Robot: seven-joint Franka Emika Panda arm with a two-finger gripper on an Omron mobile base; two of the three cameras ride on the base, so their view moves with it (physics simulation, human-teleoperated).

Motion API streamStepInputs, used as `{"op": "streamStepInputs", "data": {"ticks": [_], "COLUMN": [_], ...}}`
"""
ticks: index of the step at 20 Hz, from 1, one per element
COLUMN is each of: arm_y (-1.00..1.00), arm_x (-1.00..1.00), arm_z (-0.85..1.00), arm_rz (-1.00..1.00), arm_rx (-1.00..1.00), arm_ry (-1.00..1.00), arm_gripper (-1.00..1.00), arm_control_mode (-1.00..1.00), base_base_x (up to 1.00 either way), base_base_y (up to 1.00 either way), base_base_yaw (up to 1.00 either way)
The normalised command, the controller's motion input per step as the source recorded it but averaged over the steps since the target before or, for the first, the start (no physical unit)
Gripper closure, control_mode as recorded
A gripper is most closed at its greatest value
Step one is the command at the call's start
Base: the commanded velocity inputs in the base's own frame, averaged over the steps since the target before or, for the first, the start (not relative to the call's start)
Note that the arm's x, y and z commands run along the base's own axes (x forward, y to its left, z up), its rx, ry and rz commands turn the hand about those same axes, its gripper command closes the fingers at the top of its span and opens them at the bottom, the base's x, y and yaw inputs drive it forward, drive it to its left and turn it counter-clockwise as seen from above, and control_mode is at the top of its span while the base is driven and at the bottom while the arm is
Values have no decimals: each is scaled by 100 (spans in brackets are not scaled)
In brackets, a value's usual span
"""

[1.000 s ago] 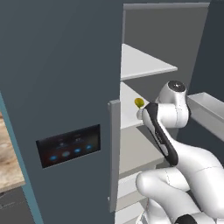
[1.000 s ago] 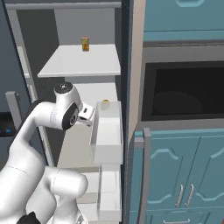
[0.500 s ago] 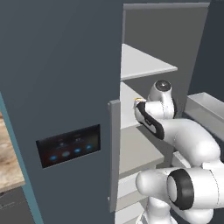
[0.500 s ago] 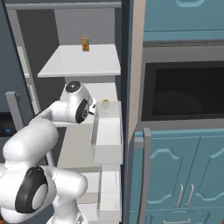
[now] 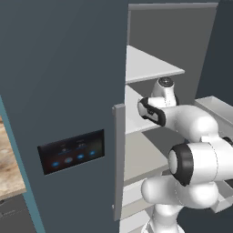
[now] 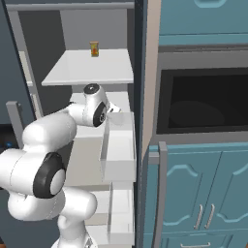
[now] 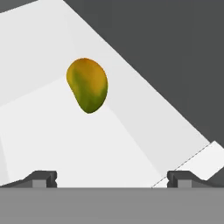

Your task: Pick the peach and mango from the fridge and place them on the plate next to the blender to make a fruit smoothie.

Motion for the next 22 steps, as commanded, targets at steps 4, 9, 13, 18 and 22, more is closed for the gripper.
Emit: {"op": "streamStepInputs", "data": {"ticks": [4, 9, 13, 18, 22], "arm_y": [0, 0, 0, 0, 0], "arm_x": [56, 65, 57, 41, 53], "arm_z": [-25, -29, -23, -7, -34], "arm_rz": [0, 0, 0, 0, 0], "arm_rx": [0, 0, 0, 0, 0], "arm_ry": [9, 9, 4, 0, 0], "arm_gripper": [-100, -100, -100, -100, -100], "arm_control_mode": [-100, -100, -100, -100, -100], "base_base_x": [0, 0, 0, 0, 0], "base_base_y": [0, 0, 0, 0, 0], "base_base_yaw": [0, 0, 0, 0, 0]}}
